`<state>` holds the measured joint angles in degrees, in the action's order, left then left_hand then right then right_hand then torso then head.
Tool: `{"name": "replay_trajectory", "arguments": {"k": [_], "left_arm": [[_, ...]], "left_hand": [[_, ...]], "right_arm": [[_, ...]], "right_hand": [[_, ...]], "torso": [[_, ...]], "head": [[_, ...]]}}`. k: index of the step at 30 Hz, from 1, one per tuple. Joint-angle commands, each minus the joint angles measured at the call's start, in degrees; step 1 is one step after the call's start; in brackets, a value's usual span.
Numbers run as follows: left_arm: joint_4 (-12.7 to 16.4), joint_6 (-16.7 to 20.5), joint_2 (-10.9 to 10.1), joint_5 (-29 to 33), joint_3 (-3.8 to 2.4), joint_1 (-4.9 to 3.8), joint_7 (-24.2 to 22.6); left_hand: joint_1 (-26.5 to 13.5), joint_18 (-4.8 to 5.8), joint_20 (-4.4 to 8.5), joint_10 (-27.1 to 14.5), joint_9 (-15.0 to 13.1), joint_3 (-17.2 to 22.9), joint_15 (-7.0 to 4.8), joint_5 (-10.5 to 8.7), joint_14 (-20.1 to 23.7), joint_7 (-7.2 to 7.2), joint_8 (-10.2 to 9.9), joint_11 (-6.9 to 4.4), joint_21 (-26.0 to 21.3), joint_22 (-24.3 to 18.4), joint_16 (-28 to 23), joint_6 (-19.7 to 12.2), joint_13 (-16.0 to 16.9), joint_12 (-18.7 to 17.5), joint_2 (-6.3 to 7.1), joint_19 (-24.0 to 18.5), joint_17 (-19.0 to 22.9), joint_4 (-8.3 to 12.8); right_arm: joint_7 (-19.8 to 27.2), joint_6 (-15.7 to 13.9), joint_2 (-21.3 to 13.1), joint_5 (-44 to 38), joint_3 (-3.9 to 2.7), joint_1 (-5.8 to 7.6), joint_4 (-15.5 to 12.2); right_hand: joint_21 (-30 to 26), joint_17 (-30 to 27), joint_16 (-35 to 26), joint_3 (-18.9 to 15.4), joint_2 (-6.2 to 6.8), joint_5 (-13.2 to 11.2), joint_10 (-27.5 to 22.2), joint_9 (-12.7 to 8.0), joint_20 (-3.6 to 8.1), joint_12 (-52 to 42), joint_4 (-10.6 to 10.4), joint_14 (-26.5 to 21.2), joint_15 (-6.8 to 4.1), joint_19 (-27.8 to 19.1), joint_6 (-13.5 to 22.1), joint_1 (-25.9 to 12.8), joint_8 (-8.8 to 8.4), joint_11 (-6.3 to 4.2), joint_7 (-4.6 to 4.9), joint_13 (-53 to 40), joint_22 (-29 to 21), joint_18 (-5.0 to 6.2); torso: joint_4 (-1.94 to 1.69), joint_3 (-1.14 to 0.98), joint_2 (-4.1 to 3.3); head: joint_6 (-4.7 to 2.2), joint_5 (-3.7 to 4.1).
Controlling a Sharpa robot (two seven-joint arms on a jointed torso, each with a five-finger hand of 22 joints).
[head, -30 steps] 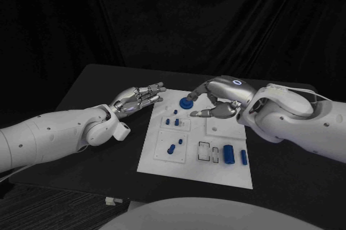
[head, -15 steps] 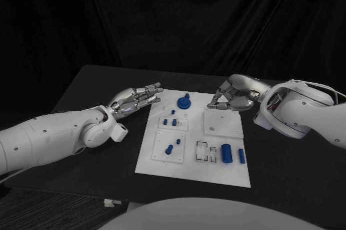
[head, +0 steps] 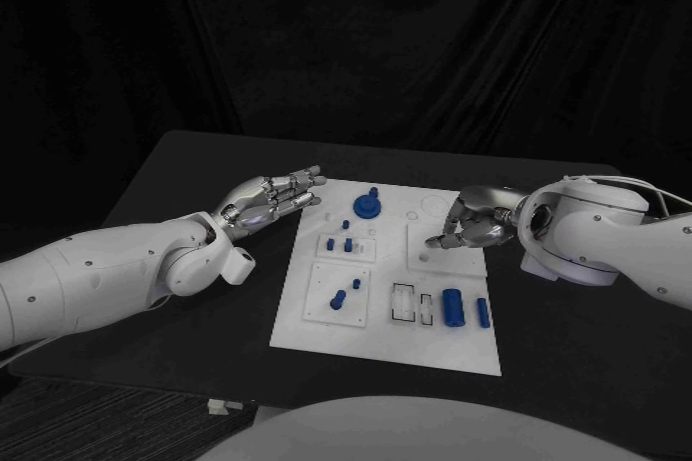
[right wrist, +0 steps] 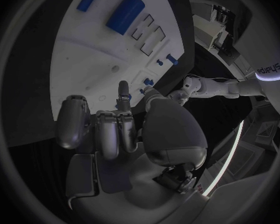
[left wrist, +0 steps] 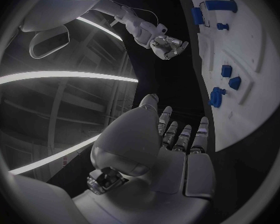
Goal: Assemble the parts on the task board
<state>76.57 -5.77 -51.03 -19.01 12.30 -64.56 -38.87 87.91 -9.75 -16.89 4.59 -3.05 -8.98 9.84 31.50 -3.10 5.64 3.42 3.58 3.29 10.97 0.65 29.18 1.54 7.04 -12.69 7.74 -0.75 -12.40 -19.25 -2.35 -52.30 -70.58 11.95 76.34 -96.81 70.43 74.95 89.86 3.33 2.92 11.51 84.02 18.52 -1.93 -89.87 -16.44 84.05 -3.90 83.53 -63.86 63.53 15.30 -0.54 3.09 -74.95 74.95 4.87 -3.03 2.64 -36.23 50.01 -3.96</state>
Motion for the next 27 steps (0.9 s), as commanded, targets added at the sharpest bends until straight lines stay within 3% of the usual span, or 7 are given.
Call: {"name": "replay_trajectory", "arguments": {"k": [1, 12, 18, 21, 24, 25, 27], "left_arm": [[0.2, -0.1, 0.0, 0.4, -0.05, 0.08, -2.3], [0.2, -0.1, -0.1, 0.4, -0.05, 0.09, -2.3], [0.2, -0.2, -0.2, 0.4, -0.05, 0.09, -2.3], [0.2, -0.2, -0.2, 0.4, -0.05, 0.10, -2.3], [0.2, -0.2, -0.2, 0.4, -0.05, 0.10, -2.2], [0.2, -0.2, -0.2, 0.4, -0.05, 0.10, -2.2], [0.2, -0.2, -0.2, 0.4, -0.05, 0.11, -2.2]], "left_hand": [[0.4, 0.88, 0.04, 0.0, -0.1, 0.3, 0.18, 0.31, -0.1, 0.05, 0.4, 0.34, 0.3, 0.0, 0.3, 0.3, 0.1, 0.4, 0.00, 0.2, 0.0, -0.1], [0.5, 0.90, 0.03, 0.1, -0.1, 0.4, 0.21, 0.37, -0.2, 0.07, 0.4, 0.36, 0.4, 0.0, 0.3, 0.5, 0.1, 0.4, 0.01, 0.3, -0.1, -0.1], [0.5, 0.90, 0.03, 0.1, -0.1, 0.4, 0.21, 0.37, -0.2, 0.07, 0.4, 0.36, 0.4, 0.0, 0.3, 0.5, 0.1, 0.4, 0.01, 0.3, -0.1, -0.1], [0.5, 0.90, 0.03, 0.1, -0.1, 0.4, 0.21, 0.37, -0.2, 0.07, 0.4, 0.36, 0.4, 0.0, 0.3, 0.5, 0.1, 0.4, 0.01, 0.3, -0.1, -0.1], [0.5, 0.90, 0.03, 0.1, -0.1, 0.4, 0.21, 0.37, -0.2, 0.07, 0.4, 0.36, 0.4, 0.0, 0.3, 0.5, 0.1, 0.4, 0.01, 0.3, -0.1, -0.1], [0.5, 0.90, 0.03, 0.1, -0.1, 0.4, 0.21, 0.37, -0.2, 0.07, 0.4, 0.36, 0.4, 0.0, 0.3, 0.5, 0.1, 0.4, 0.01, 0.3, -0.1, -0.1], [0.5, 0.90, 0.03, 0.1, -0.1, 0.4, 0.21, 0.37, -0.2, 0.07, 0.4, 0.36, 0.4, 0.0, 0.3, 0.5, 0.1, 0.4, 0.01, 0.3, -0.1, -0.1]], "right_arm": [[-4.2, 3.4, 0.0, -1.4, -0.04, -0.21, -0.3], [-2.4, 0.9, 0.4, -1.5, -0.04, -0.44, -0.9], [-4.5, 3.7, 0.7, -1.5, -0.04, -0.58, -0.6], [-5.5, 4.8, 0.8, -1.5, -0.04, -0.79, -0.5], [-5.9, 4.9, 0.9, -1.5, -0.04, -1.05, -0.5], [-5.7, 4.8, 0.9, -1.5, -0.04, -1.12, -0.4], [-4.5, 4.7, 0.9, -1.1, -0.04, -1.22, -0.4]], "right_hand": [[0.4, 15.1, 0.1, 0.1, -0.20, 0.2, 6.0, 0.1, 0.07, -0.1, 0.0, 5.9, -0.51, 0.8, 0.1, -0.6, -0.24, -0.16, 0.02, -15.1, 10.2, -1.13], [0.5, 15.1, 0.1, 0.5, -0.96, 0.4, 6.0, 0.1, 0.03, -0.1, 0.1, 5.9, -0.41, 0.7, 0.3, -0.7, -1.25, 0.02, 0.24, -15.1, 10.1, -1.09], [0.4, 15.1, 0.1, -0.1, -1.47, -0.6, 6.0, 0.7, 0.11, -0.1, -0.2, 5.9, -0.57, 0.5, -0.7, -2.8, -1.16, -0.18, -0.01, -15.1, 10.0, -1.03], [0.5, 15.1, 0.1, -0.7, -1.92, -1.5, 6.0, 2.0, 0.27, -0.1, -0.1, 5.9, -0.83, 0.4, -2.4, -5.2, -0.29, -0.69, -0.69, -15.1, 10.0, -0.97], [0.5, 15.1, 0.1, -0.8, -2.04, -1.5, 6.0, 5.3, 0.87, -0.1, 0.0, 5.9, -1.58, 0.3, -3.9, -5.7, 2.18, -1.63, -1.72, -15.1, 9.9, -0.94], [0.6, 15.1, 0.1, -0.8, -2.13, -1.3, 6.0, 7.3, 1.13, -0.1, 0.0, 5.9, -1.98, 0.2, -3.7, -5.8, 3.44, -1.98, -2.02, -15.1, 9.9, -0.96], [0.3, 15.1, 0.1, -0.6, -2.30, -1.0, 6.0, 8.8, 1.19, -0.1, 0.1, 5.9, -1.92, 0.0, -2.2, -5.6, 3.77, -2.05, -1.97, -15.1, 9.8, -0.92]], "torso": [[-0.01, 0.00, 0.00], [0.00, 0.01, 0.01], [-0.02, 0.01, -0.01], [-0.02, 0.00, 0.00], [-0.02, 0.01, 0.01], [-0.01, 0.01, 0.01], [-0.01, 0.00, 0.00]], "head": [[-0.01, -0.01], [-0.01, -0.22], [-0.01, -0.18], [-0.01, -0.30], [-0.01, -0.33], [-0.01, -0.37], [-0.01, -0.39]]}}
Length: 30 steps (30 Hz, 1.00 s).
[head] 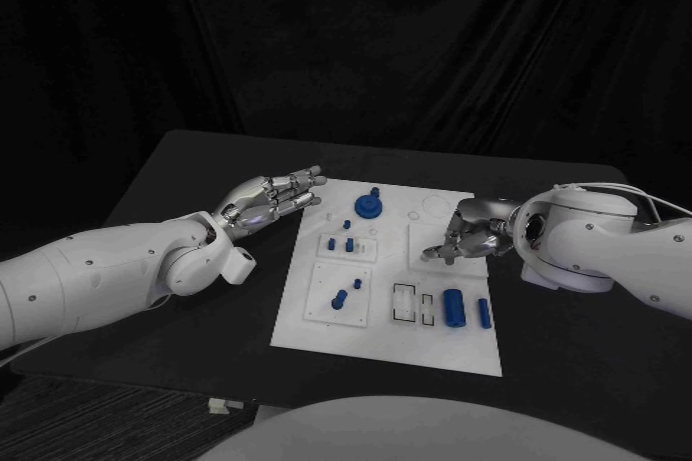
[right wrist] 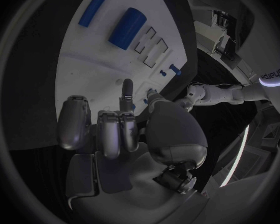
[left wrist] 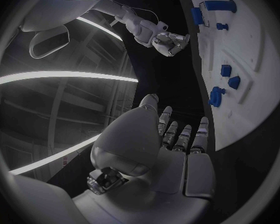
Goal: Assemble the parts on the task board
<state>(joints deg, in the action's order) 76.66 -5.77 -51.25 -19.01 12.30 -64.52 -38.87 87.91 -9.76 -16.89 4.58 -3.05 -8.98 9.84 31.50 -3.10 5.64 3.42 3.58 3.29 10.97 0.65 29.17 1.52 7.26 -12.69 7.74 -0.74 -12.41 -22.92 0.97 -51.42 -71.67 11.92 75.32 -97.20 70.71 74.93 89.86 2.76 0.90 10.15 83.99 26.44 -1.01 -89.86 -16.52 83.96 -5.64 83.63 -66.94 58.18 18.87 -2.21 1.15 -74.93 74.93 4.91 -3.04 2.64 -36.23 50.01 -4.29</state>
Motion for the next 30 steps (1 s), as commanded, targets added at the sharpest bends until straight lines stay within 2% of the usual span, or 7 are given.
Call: {"name": "replay_trajectory", "arguments": {"k": [1, 3, 4, 10, 18, 24, 30], "left_arm": [[0.1, -0.2, 0.0, 0.4, -0.05, 0.08, -2.2], [0.1, -0.2, 0.1, 0.4, -0.05, 0.08, -2.2], [0.1, -0.3, 0.1, 0.4, -0.05, 0.08, -2.2], [0.1, -0.3, 0.1, 0.4, -0.05, 0.09, -2.2], [0.3, -0.4, -0.1, 0.4, -0.05, 0.09, -2.2], [0.2, -0.5, -0.1, 0.4, -0.05, 0.09, -2.1], [0.3, -0.5, -0.1, 0.4, -0.05, 0.09, -2.1]], "left_hand": [[0.5, 0.91, 0.04, 0.1, -0.1, 0.4, 0.21, 0.37, -0.2, 0.07, 0.4, 0.37, 0.4, 0.0, 0.3, 0.5, 0.1, 0.2, 0.01, 0.3, -0.1, -0.1], [0.5, 0.91, 0.04, 0.1, -0.1, 0.4, 0.21, 0.37, -0.2, 0.07, 0.4, 0.37, 0.4, 0.0, 0.3, 0.5, 0.1, 0.2, 0.01, 0.3, -0.1, -0.1], [0.5, 0.91, 0.04, 0.1, -0.1, 0.4, 0.21, 0.37, -0.2, 0.07, 0.4, 0.37, 0.4, 0.0, 0.3, 0.5, 0.1, 0.2, 0.01, 0.3, -0.1, -0.1], [0.5, 0.94, 0.03, 0.1, -0.1, 0.5, 0.26, 0.38, -0.2, 0.12, 0.4, 0.42, 0.4, 0.0, 0.3, 0.5, 0.1, 0.2, 0.01, 0.3, -0.1, 0.0], [0.5, 0.94, 0.03, 0.1, -0.1, 0.5, 0.26, 0.38, -0.2, 0.12, 0.4, 0.42, 0.4, 0.0, 0.3, 0.5, 0.1, 0.2, 0.01, 0.3, -0.1, 0.0], [0.5, 0.94, 0.03, 0.1, -0.1, 0.5, 0.26, 0.38, -0.2, 0.12, 0.4, 0.42, 0.4, 0.0, 0.3, 0.5, 0.1, 0.2, 0.01, 0.3, -0.1, 0.0], [0.5, 0.97, 0.03, 0.2, -0.1, 0.6, 0.28, 0.43, -0.2, 0.17, 0.4, 0.50, 0.4, -0.1, 0.3, 0.6, 0.1, 0.3, -0.05, 0.3, -0.1, 0.0]], "right_arm": [[0.5, 0.9, 0.2, 0.7, -0.01, -0.31, -0.1], [2.4, -0.1, 0.4, 1.6, -0.01, -0.46, -0.3], [3.4, -0.6, 0.6, 2.0, -0.01, -0.54, -0.4], [8.3, -3.3, 2.4, 3.3, -0.02, -1.15, -0.7], [11.2, -3.7, 5.9, 3.6, -0.02, -2.25, 0.7], [12.5, -3.4, 9.3, 3.7, -0.03, -3.55, 2.2], [13.2, -2.2, 12.4, 3.7, -0.03, -4.38, 3.5]], "right_hand": [[0.1, 15.1, 0.1, 0.5, -1.32, 0.2, 6.0, 0.9, 0.08, -0.1, 0.2, 6.0, 0.35, -0.1, 4.1, 0.1, -1.26, 0.21, 0.78, -15.1, 9.9, -0.98], [0.4, 15.1, 0.1, 0.5, -1.76, -0.2, 6.0, 0.8, -0.20, -0.1, 0.0, 6.0, 0.71, 0.0, 5.3, 0.2, -2.07, 0.75, 1.33, -15.1, 9.9, -1.05], [0.6, 15.1, 0.1, 0.5, -2.43, -0.3, 6.0, 0.8, -0.38, -0.1, -0.1, 6.0, 0.94, 0.0, 5.4, -0.5, -2.26, 0.86, 1.48, -15.1, 10.0, -1.08], [1.0, 15.1, 0.1, 0.5, -4.10, -0.2, 6.0, 1.1, -0.66, -0.1, -0.1, 6.0, 1.09, 0.1, 4.7, -1.3, -2.00, 0.94, 1.42, -15.1, 10.1, -1.10], [0.6, 15.1, 0.1, 0.9, -4.63, 0.5, 6.0, 1.7, -0.68, -0.1, 0.3, 6.0, 0.97, -0.1, 4.3, -0.3, -1.64, 0.71, 1.21, -15.1, 9.9, -0.99], [0.6, 15.1, 0.1, 1.2, -5.01, 0.7, 6.0, 2.1, -0.65, -0.1, 0.4, 6.0, 0.91, -0.2, 4.3, 0.5, -1.44, 0.64, 1.13, -15.1, 9.9, -0.97], [0.7, 15.1, 0.1, 1.3, -5.55, 0.6, 6.0, 2.5, -0.61, -0.1, 0.2, 6.0, 0.87, -0.2, 4.3, 0.6, -1.25, 0.58, 1.08, -15.1, 9.9, -0.98]], "torso": [[-0.01, 0.01, 0.01], [0.00, 0.01, 0.01], [0.01, 0.01, 0.00], [0.01, 0.01, 0.00], [0.01, 0.02, 0.03], [-0.05, 0.02, 0.02], [-0.02, 0.02, 0.00]], "head": [[-0.01, -0.03], [-0.01, 0.00], [-0.01, 0.00], [-0.01, -0.21], [-0.01, -0.81], [-0.01, -0.63], [-0.01, -1.00]]}}
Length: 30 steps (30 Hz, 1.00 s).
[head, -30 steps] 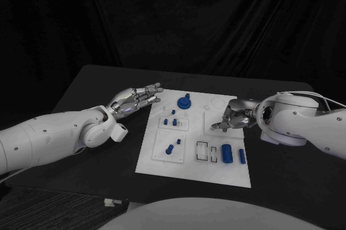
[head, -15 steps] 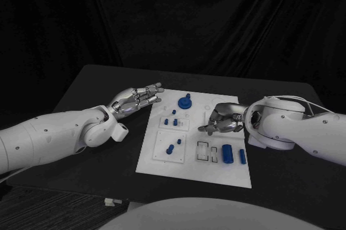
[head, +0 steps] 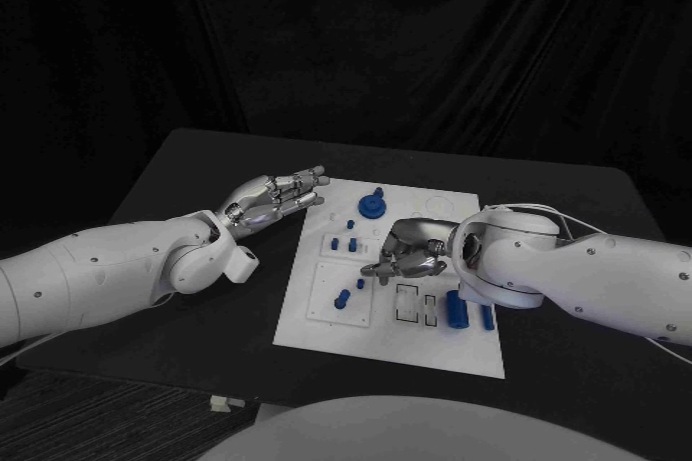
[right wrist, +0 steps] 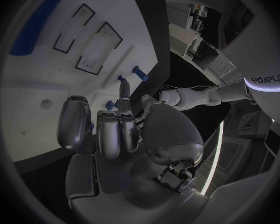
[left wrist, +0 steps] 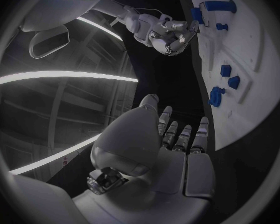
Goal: Assemble the parts on the task board
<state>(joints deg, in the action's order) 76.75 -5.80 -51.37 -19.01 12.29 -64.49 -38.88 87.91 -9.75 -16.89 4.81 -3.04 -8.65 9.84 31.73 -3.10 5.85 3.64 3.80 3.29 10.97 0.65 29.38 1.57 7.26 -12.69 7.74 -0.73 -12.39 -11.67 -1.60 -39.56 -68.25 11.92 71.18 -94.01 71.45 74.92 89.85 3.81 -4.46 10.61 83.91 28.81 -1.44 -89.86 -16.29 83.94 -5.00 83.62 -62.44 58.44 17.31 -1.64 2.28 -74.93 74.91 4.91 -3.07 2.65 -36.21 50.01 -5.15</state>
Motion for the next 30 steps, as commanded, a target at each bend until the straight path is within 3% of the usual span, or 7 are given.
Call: {"name": "replay_trajectory", "arguments": {"k": [1, 5, 11, 30], "left_arm": [[0.2, -0.5, 0.0, 0.4, -0.05, 0.06, -2.1], [0.1, -0.5, 0.1, 0.4, -0.05, 0.06, -2.1], [0.1, -0.6, 0.1, 0.4, -0.05, 0.06, -2.2], [0.2, -0.8, 0.1, 0.4, -0.05, 0.06, -2.2]], "left_hand": [[0.5, 0.96, 0.03, 0.0, -0.1, 0.3, 0.28, 0.19, -0.2, -0.04, 0.2, 0.28, 0.4, -0.1, 0.3, 0.4, 0.0, 0.3, -0.05, 0.3, -0.1, 0.0], [0.5, 0.96, 0.03, 0.0, -0.1, 0.3, 0.28, 0.19, -0.2, -0.04, 0.2, 0.28, 0.4, -0.1, 0.3, 0.4, 0.0, 0.3, -0.05, 0.3, -0.1, 0.0], [0.6, 0.99, 0.03, 0.0, -0.1, 0.4, 0.29, 0.22, -0.2, 0.02, 0.2, 0.35, 0.4, -0.1, 0.3, 0.4, 0.1, 0.3, -0.12, 0.3, -0.1, 0.0], [0.8, 1.12, 0.02, 0.5, -0.1, 0.9, 0.36, 0.28, -0.5, 0.22, 0.3, 0.62, 0.4, -0.2, 0.4, 0.5, 0.2, 0.9, -0.19, 0.5, -0.2, 0.2]], "right_arm": [[1.9, 0.9, 1.0, 0.3, -0.03, -0.35, 0.6], [1.4, 2.1, 2.4, 0.3, -0.03, -0.58, 1.4], [0.8, 3.6, 4.1, 0.3, -0.03, -0.95, 2.8], [0.2, 5.8, 7.4, 0.3, -0.04, -2.11, 5.4]], "right_hand": [[-0.1, 15.1, 0.1, 0.3, -0.35, 0.1, 6.1, 0.3, -0.17, -0.1, -0.2, 6.1, 0.21, -0.1, -0.2, 0.2, 0.37, 0.00, -0.07, -15.1, 9.9, -0.98], [-0.1, 15.1, 0.1, 0.2, -0.53, -0.1, 6.1, 0.4, -0.15, -0.1, -0.3, 6.1, 0.20, -0.2, -0.1, 0.0, 0.37, 0.00, -0.05, -15.1, 9.9, -0.98], [-0.3, 15.1, 0.1, -1.2, -1.92, -1.7, 6.1, 0.8, -0.28, -0.1, -0.5, 6.1, 0.41, -0.3, 1.0, -3.6, -0.26, 0.31, 0.32, -15.1, 9.9, -0.94], [-1.3, 15.1, 0.1, -2.5, -2.57, -1.5, 6.1, 0.3, -0.58, -0.1, -0.4, 6.1, 0.79, -0.8, 2.6, -5.4, -1.69, 0.81, 0.93, -15.1, 9.5, -0.72]], "torso": [[0.04, 0.01, -0.02], [-0.02, 0.00, -0.03], [-0.01, -0.01, -0.03], [0.00, 0.00, -0.04]], "head": [[-0.01, -0.16], [-0.01, -0.01], [-0.01, -0.12], [-0.01, -0.14]]}}
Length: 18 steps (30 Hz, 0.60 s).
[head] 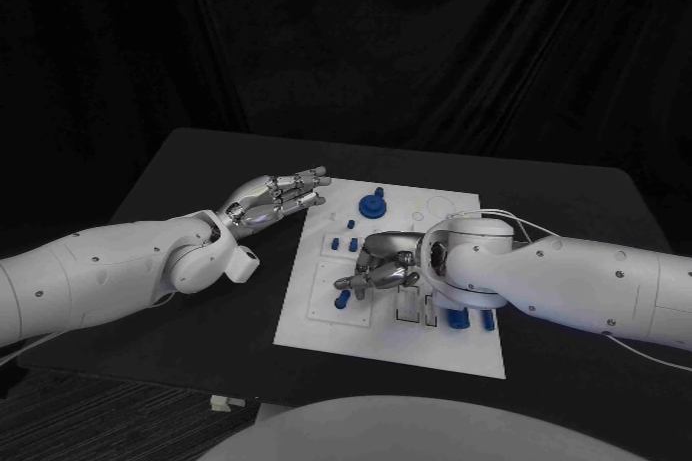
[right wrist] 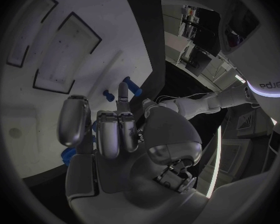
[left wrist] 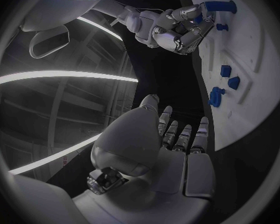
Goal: Assemble the parts on the task board
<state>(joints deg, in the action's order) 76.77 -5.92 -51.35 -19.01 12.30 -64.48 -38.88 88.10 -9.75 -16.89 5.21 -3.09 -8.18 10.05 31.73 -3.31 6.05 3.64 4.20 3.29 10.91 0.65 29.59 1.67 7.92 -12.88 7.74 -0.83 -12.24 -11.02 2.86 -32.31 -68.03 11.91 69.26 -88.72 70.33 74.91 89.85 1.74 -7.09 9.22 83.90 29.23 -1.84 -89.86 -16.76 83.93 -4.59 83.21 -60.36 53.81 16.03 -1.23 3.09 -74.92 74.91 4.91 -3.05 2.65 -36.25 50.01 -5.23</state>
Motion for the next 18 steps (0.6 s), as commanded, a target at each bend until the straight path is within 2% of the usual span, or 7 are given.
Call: {"name": "replay_trajectory", "arguments": {"k": [1, 18], "left_arm": [[0.1, -0.6, 0.1, 0.4, -0.05, 0.06, -2.2], [0.0, -0.7, 0.2, 0.4, -0.05, 0.08, -2.1]], "left_hand": [[0.6, 1.13, 0.02, 0.2, 0.0, 0.4, 0.15, 0.28, -0.4, 0.03, 0.3, 0.24, 0.4, -0.1, 0.4, 0.3, 0.1, 0.3, 0.01, 0.5, -0.1, 0.0], [0.6, 1.22, 0.03, 0.6, 0.0, 0.7, 0.18, 0.28, -0.6, 0.12, 0.2, 0.39, 0.4, -0.2, 0.5, 0.2, 0.2, 0.7, 0.01, 0.5, -0.1, 0.1]], "right_arm": [[-0.4, 1.2, 0.3, 0.1, -0.04, -0.21, 0.1], [0.8, 0.4, 1.3, 0.1, -0.04, -0.27, 0.0]], "right_hand": [[-0.2, 15.1, 0.1, -0.5, 0.01, -0.1, 6.1, -0.2, -0.21, -0.1, 0.1, 6.1, 0.42, -0.4, 0.7, -0.8, -0.54, 0.45, 0.18, -15.1, 9.5, -0.72], [-0.6, 15.1, 0.1, -0.9, -0.14, 0.0, 6.1, -0.5, -0.41, -0.1, 0.1, 6.1, 0.66, -0.6, 1.3, -1.0, -1.16, 0.73, 0.47, -15.1, 9.4, -0.65]], "torso": [[-0.02, 0.00, 0.00], [0.02, 0.01, 0.04]], "head": [[-0.01, -0.07], [-0.01, -0.05]]}}
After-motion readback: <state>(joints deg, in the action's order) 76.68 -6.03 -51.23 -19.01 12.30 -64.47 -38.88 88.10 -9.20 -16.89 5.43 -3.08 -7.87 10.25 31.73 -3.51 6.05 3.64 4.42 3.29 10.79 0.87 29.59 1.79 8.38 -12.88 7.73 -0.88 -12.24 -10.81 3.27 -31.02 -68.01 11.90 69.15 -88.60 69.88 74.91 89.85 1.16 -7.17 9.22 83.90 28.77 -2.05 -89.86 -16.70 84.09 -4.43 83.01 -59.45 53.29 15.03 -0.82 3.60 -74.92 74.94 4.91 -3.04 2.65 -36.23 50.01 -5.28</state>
